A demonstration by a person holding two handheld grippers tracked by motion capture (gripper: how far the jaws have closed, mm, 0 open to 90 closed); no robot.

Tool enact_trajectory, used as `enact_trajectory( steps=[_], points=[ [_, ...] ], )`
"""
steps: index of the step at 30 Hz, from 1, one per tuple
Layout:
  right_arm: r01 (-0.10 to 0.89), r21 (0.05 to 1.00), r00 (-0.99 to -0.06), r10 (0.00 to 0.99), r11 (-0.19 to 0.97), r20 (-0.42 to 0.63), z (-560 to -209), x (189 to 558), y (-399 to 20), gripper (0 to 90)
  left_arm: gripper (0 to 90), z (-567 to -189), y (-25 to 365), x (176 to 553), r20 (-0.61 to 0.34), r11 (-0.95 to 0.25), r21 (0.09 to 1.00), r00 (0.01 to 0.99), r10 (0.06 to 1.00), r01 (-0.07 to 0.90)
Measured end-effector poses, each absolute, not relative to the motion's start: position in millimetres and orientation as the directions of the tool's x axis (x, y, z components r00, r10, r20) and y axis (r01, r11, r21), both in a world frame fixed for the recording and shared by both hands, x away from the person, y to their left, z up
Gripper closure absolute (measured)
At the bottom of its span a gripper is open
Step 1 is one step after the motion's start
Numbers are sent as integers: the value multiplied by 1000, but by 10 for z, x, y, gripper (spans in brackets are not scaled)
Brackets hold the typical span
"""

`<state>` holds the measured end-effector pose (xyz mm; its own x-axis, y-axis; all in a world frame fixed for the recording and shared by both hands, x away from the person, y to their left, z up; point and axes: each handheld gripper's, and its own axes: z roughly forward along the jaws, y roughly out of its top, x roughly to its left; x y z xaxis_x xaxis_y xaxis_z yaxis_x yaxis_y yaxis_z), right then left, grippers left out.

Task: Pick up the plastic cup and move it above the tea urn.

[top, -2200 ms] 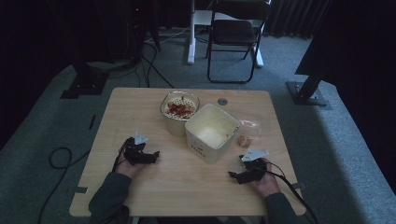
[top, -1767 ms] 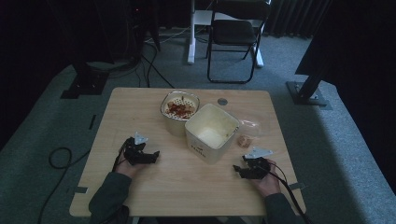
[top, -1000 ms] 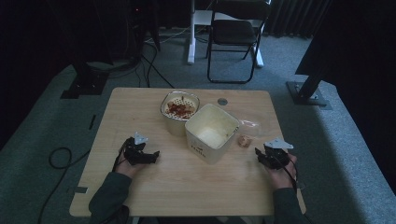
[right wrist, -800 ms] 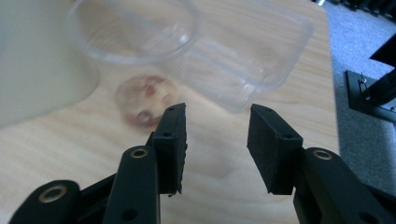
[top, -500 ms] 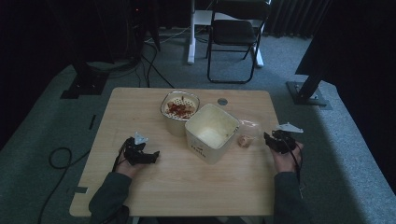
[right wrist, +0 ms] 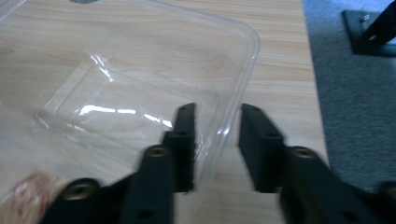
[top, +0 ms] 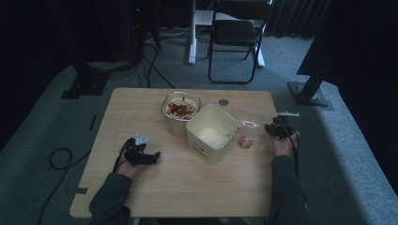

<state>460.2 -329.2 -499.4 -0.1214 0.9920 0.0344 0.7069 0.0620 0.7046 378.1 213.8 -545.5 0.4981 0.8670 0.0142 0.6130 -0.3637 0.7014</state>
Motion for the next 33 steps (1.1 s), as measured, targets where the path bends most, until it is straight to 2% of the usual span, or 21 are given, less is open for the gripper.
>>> enact_trajectory(
  steps=[1, 2, 5, 14, 29, 33],
  points=[
    [707, 705, -121, 992, 62, 34, -4994, 4602, -3292, 751, 111, -5455, 2138, 3781, 14, -364, 701, 498, 867, 613],
    [707, 706, -102, 994, 42, 44, -4995, 4655, -3293, 799, 110, -5455, 2138, 3781, 14, -364, 701, 498, 867, 613],
    [696, 718, -87, 993, 2, 81, -4985, 4713, -3299, 853, 110, -5456, 2138, 3781, 14, -363, 702, 498, 867, 613],
    [667, 744, -38, 995, -45, 93, -4849, 4802, -3296, 865, 111, -5456, 2138, 3781, 14, -364, 701, 498, 867, 613],
    [564, 824, -31, 996, -56, 89, -4178, 4776, -3346, 874, 111, -5456, 2138, 3781, 14, -363, 702, 498, 867, 613],
    [522, 852, -64, 995, -29, 74, -3851, 4684, -3341, 874, 110, -5455, 2138, 3781, 14, -364, 701, 498, 867, 613]
  ],
)
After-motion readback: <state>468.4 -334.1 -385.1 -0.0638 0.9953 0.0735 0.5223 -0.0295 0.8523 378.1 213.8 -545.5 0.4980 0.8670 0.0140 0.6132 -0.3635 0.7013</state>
